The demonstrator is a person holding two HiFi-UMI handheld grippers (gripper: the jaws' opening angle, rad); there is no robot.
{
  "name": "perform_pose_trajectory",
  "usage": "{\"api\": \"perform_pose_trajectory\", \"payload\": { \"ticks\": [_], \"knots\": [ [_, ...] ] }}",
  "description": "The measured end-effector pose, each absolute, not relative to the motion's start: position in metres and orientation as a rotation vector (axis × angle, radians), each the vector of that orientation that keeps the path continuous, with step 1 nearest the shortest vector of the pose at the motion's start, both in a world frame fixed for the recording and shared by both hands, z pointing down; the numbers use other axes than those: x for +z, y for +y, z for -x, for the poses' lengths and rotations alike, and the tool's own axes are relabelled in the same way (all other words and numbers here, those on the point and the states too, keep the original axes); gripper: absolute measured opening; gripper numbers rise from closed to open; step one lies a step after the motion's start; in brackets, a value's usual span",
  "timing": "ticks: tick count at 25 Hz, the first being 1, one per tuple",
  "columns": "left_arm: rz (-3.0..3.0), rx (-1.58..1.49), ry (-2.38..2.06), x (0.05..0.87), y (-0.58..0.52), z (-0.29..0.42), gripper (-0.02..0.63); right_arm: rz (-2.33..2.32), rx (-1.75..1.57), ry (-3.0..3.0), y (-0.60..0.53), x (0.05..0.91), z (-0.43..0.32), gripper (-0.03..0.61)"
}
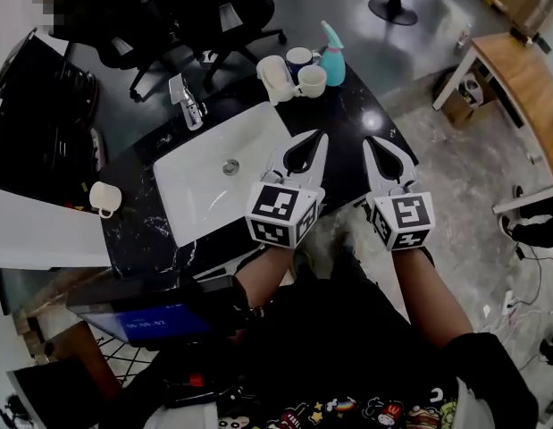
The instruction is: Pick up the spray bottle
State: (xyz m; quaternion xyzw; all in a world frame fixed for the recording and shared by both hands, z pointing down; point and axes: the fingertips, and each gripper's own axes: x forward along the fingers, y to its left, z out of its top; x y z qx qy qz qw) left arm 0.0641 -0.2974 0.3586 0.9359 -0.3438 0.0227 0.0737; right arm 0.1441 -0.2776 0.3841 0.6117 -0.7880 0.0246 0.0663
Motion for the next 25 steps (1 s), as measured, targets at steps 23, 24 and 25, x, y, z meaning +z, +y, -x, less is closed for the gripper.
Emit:
{"api": "perform_pose_trajectory", "payload": {
  "ticks": [23, 24, 25],
  "knots": [
    [-2.527, 0.204, -1.433, 0.421, -0.483, -0.113, 0.006, -1.583, 0.140, -2.520, -0.553, 0.462, -0.191, 0.219],
    [-2.518, 0.204, -1.438, 0.422, -0.487, -0.114, 0.006, -1.573, 0.136, -2.522, -0.558, 0.463, -0.190, 0.228],
    [-2.511, 0.204, -1.443, 0.423, -0.492, -0.114, 0.006, -1.566, 0.131, -2.525, -0.564, 0.464, -0.189, 0.235]
  ]
}}
